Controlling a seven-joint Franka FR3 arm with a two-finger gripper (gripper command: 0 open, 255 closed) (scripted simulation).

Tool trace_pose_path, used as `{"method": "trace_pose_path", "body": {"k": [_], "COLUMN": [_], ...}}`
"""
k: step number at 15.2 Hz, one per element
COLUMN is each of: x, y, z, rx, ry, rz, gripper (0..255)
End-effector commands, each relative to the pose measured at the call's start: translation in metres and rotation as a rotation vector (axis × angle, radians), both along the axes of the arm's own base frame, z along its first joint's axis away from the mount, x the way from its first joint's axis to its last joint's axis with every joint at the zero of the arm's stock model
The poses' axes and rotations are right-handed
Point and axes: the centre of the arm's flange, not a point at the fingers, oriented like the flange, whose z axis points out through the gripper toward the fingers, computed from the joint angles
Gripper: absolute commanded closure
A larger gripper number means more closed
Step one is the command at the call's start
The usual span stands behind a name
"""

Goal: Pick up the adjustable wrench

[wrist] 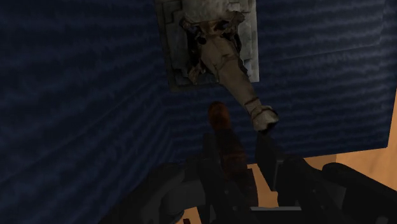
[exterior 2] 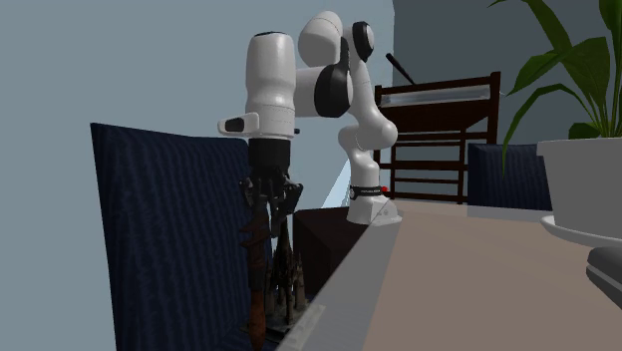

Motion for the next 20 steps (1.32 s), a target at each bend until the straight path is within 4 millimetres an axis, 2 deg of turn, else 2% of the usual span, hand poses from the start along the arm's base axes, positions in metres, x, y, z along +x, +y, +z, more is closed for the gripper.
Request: {"method": "trace_pose_path", "body": {"k": [1,8,20], "x": [0.0,0.0,0.0], "y": [0.0,0.0,0.0], "z": [0.0,-0.001,0.062], "rx": [0.0,0.0,0.0], "ry": [0.0,0.0,0.0], "rz": [0.0,0.0,0.0], "gripper": [255,255,255]}}
